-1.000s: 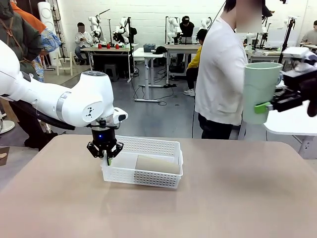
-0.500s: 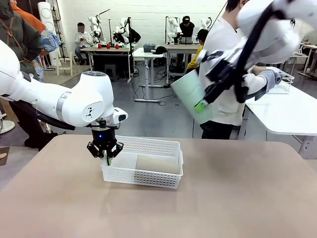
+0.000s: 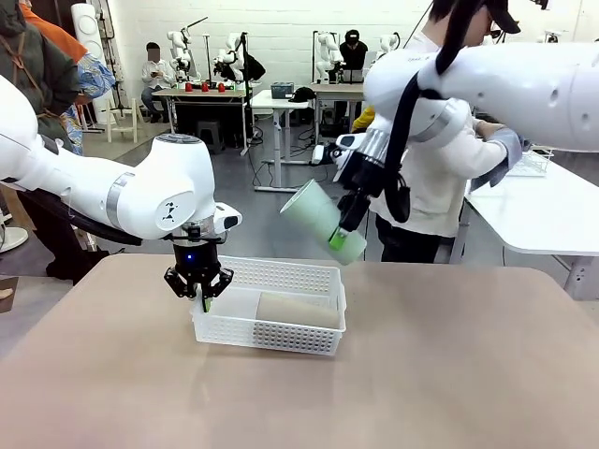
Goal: Clean and organize the cups into the basket.
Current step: Pick up the Reusable plastic cup from the right side of the table and stack it inside the Organizing basket in the center of the table.
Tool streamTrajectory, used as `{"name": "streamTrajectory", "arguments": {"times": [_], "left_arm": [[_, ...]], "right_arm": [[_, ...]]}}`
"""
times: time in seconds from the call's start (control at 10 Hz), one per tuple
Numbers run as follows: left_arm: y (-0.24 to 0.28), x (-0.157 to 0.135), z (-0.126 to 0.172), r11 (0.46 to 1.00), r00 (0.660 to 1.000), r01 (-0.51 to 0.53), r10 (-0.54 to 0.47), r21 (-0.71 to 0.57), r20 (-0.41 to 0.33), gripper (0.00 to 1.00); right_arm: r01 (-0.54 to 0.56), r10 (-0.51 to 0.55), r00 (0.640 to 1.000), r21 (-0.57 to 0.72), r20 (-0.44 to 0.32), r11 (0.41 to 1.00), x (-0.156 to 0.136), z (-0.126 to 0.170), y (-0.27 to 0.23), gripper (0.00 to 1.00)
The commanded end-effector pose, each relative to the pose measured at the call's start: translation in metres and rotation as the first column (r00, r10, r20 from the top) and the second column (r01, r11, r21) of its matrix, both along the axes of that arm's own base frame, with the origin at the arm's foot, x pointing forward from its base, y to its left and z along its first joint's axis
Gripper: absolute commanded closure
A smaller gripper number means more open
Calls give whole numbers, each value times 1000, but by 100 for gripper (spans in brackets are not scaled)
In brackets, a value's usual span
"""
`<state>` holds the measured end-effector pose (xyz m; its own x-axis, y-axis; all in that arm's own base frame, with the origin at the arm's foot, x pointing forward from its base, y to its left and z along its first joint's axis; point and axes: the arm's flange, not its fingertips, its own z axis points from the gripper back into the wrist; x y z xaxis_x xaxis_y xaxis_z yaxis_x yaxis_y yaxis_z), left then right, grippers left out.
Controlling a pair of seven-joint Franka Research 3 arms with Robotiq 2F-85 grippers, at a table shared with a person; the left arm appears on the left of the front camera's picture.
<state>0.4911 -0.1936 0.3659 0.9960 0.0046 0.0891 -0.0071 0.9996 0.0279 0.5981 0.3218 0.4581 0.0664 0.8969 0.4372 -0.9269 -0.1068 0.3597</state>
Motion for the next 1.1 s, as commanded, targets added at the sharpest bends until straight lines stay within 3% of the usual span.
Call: {"name": "streamTrajectory", "arguments": {"times": [0.0,0.5,1.0], "left_arm": [[0,1,3,1000,1000,-1,1,-1,6,100],[0,1,3,1000,1000,-1,1,-1,6,100],[0,1,3,1000,1000,-1,1,-1,6,100]], "right_arm": [[-14,16,997,-33,76,999,2,-16,12,19],[42,-18,985,-133,174,990,15,-58,47,19],[-3,21,992,-147,125,989,15,-82,58,19]]}}
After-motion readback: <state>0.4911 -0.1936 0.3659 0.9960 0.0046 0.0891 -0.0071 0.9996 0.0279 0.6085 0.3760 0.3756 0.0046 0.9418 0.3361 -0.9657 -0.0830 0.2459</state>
